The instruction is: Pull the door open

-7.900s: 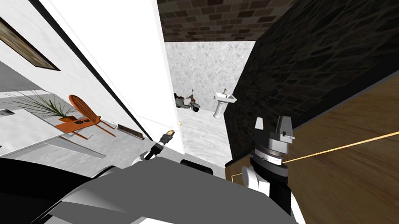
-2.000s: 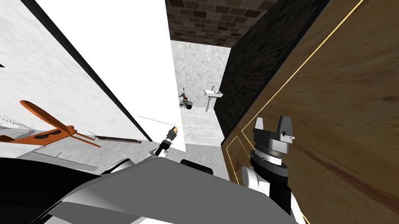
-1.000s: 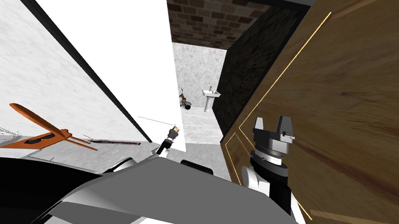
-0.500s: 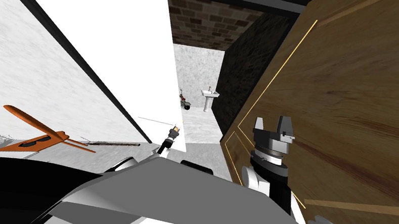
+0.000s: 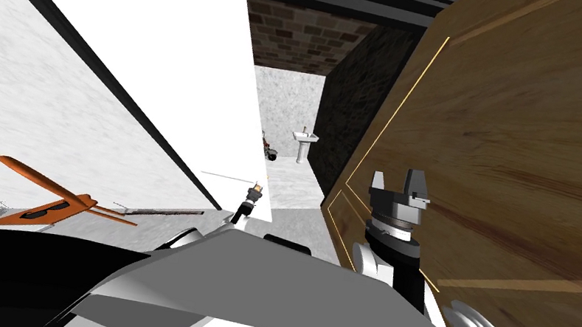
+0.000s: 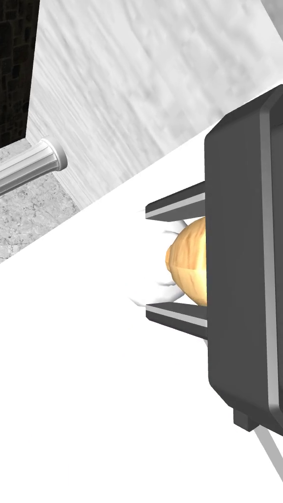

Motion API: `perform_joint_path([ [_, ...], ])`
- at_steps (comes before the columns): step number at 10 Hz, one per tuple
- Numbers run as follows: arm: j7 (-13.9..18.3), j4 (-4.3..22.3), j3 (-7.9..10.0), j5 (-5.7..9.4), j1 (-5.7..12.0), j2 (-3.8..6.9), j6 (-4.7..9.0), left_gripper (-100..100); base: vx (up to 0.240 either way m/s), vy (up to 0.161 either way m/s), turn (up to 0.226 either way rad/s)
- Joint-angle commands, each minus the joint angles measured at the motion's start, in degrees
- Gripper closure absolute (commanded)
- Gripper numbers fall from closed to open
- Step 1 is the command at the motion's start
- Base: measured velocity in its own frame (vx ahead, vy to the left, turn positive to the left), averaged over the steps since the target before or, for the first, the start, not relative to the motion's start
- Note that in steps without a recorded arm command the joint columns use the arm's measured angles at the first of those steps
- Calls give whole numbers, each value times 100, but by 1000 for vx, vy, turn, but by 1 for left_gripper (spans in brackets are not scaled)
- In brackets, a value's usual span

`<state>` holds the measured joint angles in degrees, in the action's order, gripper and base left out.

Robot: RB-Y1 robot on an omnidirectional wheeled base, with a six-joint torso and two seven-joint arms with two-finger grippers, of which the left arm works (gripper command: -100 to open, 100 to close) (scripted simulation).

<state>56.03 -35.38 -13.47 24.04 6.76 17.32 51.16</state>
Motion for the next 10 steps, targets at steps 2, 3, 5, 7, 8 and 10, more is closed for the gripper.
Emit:
perform_joint_path([
  [2,382,54,-68,66,-18,-42,-62,100,-21,21,-27],
  [3,517,50,-91,114,-6,-49,-77,100,-31,34,-53],
  [5,823,47,-114,161,7,-57,-92,100,-27,31,-32],
  [7,1044,44,-137,208,19,-64,-108,100,-26,35,-40],
  [8,1258,40,-158,253,30,-71,-122,100,-21,26,-29],
  [10,1451,38,-177,290,40,-77,-134,100,-14,24,-19],
])
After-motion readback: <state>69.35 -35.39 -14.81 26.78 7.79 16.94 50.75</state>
